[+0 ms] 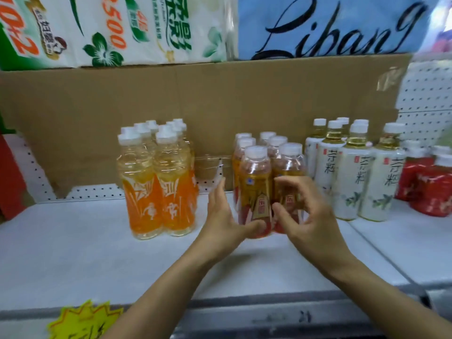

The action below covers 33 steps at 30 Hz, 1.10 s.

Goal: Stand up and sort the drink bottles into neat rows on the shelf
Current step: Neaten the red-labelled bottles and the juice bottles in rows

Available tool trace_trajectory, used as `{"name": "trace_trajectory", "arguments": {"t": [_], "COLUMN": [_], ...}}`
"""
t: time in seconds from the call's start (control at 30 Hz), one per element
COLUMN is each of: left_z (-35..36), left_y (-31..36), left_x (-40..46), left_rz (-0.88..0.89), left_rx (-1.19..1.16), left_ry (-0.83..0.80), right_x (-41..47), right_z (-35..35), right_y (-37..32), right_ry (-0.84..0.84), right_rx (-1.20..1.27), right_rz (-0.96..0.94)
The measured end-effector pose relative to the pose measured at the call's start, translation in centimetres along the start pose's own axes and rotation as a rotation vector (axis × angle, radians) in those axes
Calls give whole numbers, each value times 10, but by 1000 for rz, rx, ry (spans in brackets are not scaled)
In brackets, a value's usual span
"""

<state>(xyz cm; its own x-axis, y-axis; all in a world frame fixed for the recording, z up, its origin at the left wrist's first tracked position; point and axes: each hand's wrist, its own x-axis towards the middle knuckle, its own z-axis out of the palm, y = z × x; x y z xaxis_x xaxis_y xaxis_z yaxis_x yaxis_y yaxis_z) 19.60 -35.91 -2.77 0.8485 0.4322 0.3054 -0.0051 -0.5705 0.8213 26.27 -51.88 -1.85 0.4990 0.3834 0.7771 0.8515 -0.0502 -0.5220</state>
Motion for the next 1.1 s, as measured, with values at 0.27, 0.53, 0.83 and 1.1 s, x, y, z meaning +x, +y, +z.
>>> {"name": "trace_trajectory", "arguments": {"t": [0.27,0.53,0.83,1.1], "left_z": [37,44,47,47], "left_y": [-20,-21,-22,-25], "left_x": [55,71,66,63], "left_rz": [-160,-188,-123,-99], "left_rx": [-265,-216,-222,-177], "left_ry": [-101,-105,-36,-50], "right_x": [35,50,42,39], "right_z": [-25,-11,-8,-6], "right_y": [101,123,116,115], "right_ry": [-443,-522,-465,-446], "right_rx": [155,434,324,266], "right_rz": [518,550,551,569]}}
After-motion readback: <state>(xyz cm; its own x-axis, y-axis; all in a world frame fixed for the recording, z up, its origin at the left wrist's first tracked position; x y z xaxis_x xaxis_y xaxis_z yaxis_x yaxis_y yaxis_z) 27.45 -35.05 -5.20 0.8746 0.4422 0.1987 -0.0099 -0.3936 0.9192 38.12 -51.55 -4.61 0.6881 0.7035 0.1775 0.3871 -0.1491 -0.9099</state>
